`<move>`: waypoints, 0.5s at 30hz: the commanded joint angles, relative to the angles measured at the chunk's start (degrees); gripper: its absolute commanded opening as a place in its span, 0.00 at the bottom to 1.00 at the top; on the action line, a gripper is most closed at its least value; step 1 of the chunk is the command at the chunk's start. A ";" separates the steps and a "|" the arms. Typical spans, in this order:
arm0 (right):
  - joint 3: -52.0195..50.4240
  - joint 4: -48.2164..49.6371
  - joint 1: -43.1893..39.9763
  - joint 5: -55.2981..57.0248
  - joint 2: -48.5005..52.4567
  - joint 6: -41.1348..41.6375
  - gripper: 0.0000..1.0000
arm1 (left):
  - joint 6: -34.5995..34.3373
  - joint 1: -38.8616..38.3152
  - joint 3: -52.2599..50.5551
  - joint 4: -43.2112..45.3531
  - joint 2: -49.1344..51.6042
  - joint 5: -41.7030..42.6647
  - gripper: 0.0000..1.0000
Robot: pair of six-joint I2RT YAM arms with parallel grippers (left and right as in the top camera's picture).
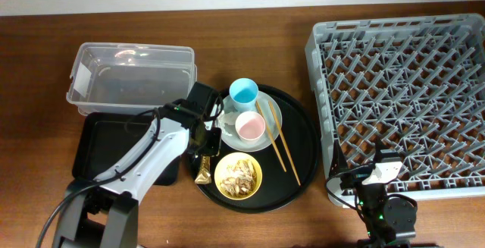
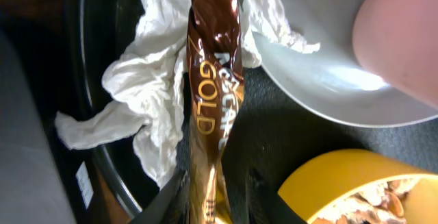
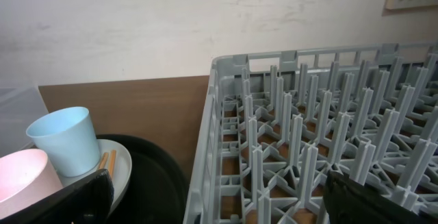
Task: Sort waste into correct bins and load items into the dishwasher rack
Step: 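Carry the sachet left and drop it into the clear bin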
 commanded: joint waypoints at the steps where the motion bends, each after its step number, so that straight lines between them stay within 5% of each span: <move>1: -0.28 -0.15 -0.44 -0.55 -0.17 0.46 0.98 | -0.15 -0.13 -3.50 2.78 0.52 -0.15 0.27; 15: -0.28 -0.15 -0.44 -0.55 -0.17 0.44 0.98 | -1.29 -0.17 -7.28 6.58 0.52 -0.15 0.27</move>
